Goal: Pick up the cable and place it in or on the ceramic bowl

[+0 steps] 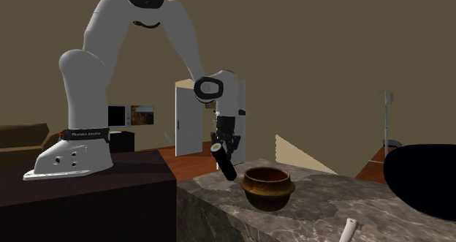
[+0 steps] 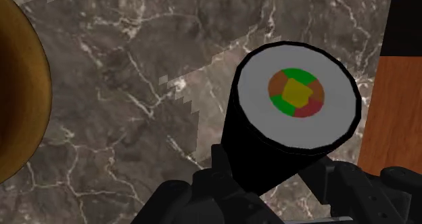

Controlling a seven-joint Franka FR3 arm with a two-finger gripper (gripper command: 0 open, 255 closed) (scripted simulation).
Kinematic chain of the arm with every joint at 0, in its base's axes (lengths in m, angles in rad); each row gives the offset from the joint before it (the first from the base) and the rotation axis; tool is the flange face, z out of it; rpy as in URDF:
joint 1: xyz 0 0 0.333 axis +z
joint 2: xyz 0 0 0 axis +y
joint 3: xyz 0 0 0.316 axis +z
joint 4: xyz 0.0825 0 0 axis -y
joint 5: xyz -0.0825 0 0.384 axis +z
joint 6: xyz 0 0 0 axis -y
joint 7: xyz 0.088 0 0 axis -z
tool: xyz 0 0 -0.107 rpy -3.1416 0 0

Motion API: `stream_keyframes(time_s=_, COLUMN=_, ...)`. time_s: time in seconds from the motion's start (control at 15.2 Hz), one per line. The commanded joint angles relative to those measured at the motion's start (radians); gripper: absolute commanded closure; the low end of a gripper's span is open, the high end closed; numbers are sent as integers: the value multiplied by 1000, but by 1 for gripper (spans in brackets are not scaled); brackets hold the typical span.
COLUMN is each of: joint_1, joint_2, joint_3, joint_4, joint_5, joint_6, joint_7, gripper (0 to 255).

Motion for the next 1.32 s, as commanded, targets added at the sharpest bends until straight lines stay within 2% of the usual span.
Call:
stream_keyframes(time_s=0.0, joint_1=7, joint_2=-27, joint_3=-6, joint_4=-5, joint_5=-11, joint_6=-22, joint_7=10, gripper=255)
stream_keyframes(time_s=0.73, joint_1=23, joint_2=-173, joint_3=-32, joint_4=-9, joint_5=-70, joint_6=-161, joint_7=53, gripper=255)
stream_keyframes(time_s=0.79, joint_1=22, joint_2=-159, joint_3=-31, joint_4=-7, joint_5=-64, joint_6=-148, joint_7=49, gripper=255)
stream_keyframes(time_s=0.86, joint_1=22, joint_2=-159, joint_3=-31, joint_4=-7, joint_5=-64, joint_6=-148, joint_7=49, gripper=0)
stream_keyframes(time_s=1.25, joint_1=-12, joint_2=-43, joint_3=9, joint_4=-156, joint_5=-87, joint_6=192, joint_7=-202, gripper=0)
